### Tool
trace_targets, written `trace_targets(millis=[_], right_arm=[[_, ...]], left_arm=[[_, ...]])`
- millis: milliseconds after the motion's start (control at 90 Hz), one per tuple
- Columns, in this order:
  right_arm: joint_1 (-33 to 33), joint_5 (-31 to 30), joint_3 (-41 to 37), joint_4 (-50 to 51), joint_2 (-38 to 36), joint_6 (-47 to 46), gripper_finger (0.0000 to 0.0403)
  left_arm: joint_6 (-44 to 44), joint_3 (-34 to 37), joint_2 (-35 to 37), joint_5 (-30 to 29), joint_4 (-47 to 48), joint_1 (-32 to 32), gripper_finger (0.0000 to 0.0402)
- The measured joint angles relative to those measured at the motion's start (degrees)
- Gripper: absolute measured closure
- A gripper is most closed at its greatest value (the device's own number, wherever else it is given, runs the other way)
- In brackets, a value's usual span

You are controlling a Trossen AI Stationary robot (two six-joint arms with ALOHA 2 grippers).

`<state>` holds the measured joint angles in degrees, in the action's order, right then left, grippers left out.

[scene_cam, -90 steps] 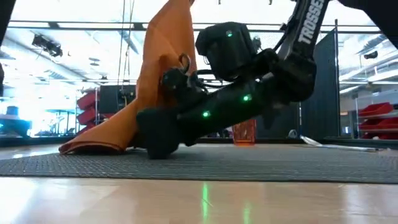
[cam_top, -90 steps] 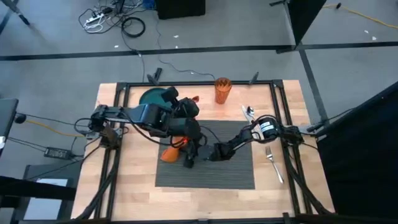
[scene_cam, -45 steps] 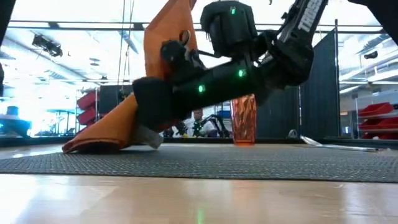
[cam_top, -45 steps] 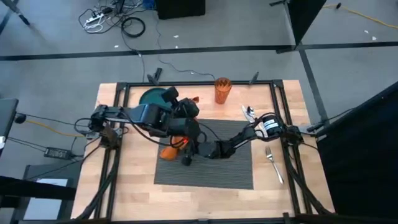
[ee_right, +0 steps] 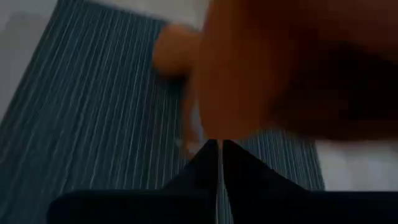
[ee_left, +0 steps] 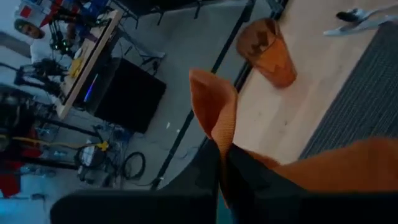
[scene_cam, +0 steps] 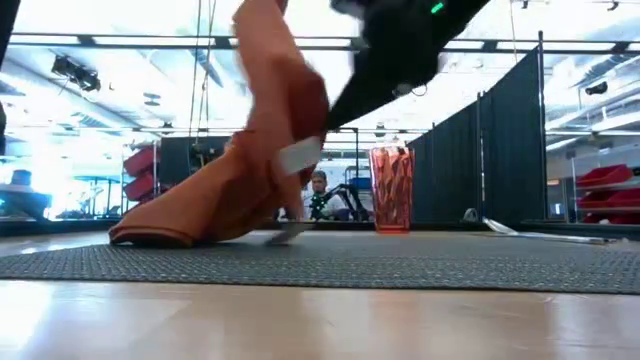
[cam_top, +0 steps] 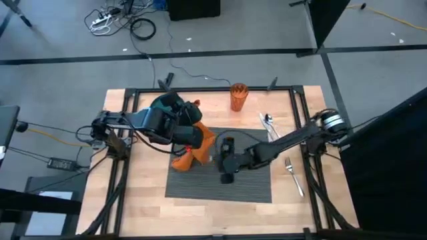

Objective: Set table place
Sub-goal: Fold the orange table napkin

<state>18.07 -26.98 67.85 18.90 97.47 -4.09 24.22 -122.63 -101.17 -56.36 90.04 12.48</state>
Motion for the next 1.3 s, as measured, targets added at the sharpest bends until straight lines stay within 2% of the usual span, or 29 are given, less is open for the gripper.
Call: trace_targets(millis=[111,189,300,456,589,678,844,1000,1178,1300], right_arm=[[0.91,5.19,-2.08,7.17,-4.79,-4.51,0.0403],[1.49,9.47,-5.57,4.38,-7.07,-8.26,0.0403],[2.35,8.66,-13.64,-14.11,-6.08,-13.10,0.0402],[1.84,5.22,-20.13,-41.63,1.92,-11.66,0.0370],[0.13,-0.81,-19.27,-54.72,10.44,-7.02,0.0310],[-1.40,-2.95,-16.71,-59.46,15.79,-3.77,0.0265],[-4.51,-2.68,-10.24,-61.11,22.03,-2.27,0.0199],[-6.62,-1.66,-5.69,-60.64,26.97,-1.10,0.0170],[-8.13,-2.17,-2.92,-57.81,31.68,-0.99,0.0170],[-8.44,-1.98,-2.86,-57.27,32.52,-1.15,0.0199]], left_arm=[[0.30,0.02,0.35,4.12,0.09,0.16,0.0402],[0.86,0.04,-0.01,5.67,-0.07,0.17,0.0402],[0.15,0.04,-1.26,5.67,-0.40,0.20,0.0402],[-0.01,0.17,-1.88,5.67,-0.63,0.10,0.0402],[0.01,0.17,-1.96,6.14,-0.61,0.01,0.0402],[0.02,0.17,-1.96,6.12,-0.93,0.01,0.0402],[-0.13,0.13,-2.01,6.15,-1.64,0.00,0.0402],[-0.49,0.13,-2.01,6.61,-1.99,-0.01,0.0402],[-1.48,0.13,-2.01,6.87,-2.19,0.01,0.0402],[-1.95,0.11,-2.01,6.89,-2.69,-0.01,0.0402]])
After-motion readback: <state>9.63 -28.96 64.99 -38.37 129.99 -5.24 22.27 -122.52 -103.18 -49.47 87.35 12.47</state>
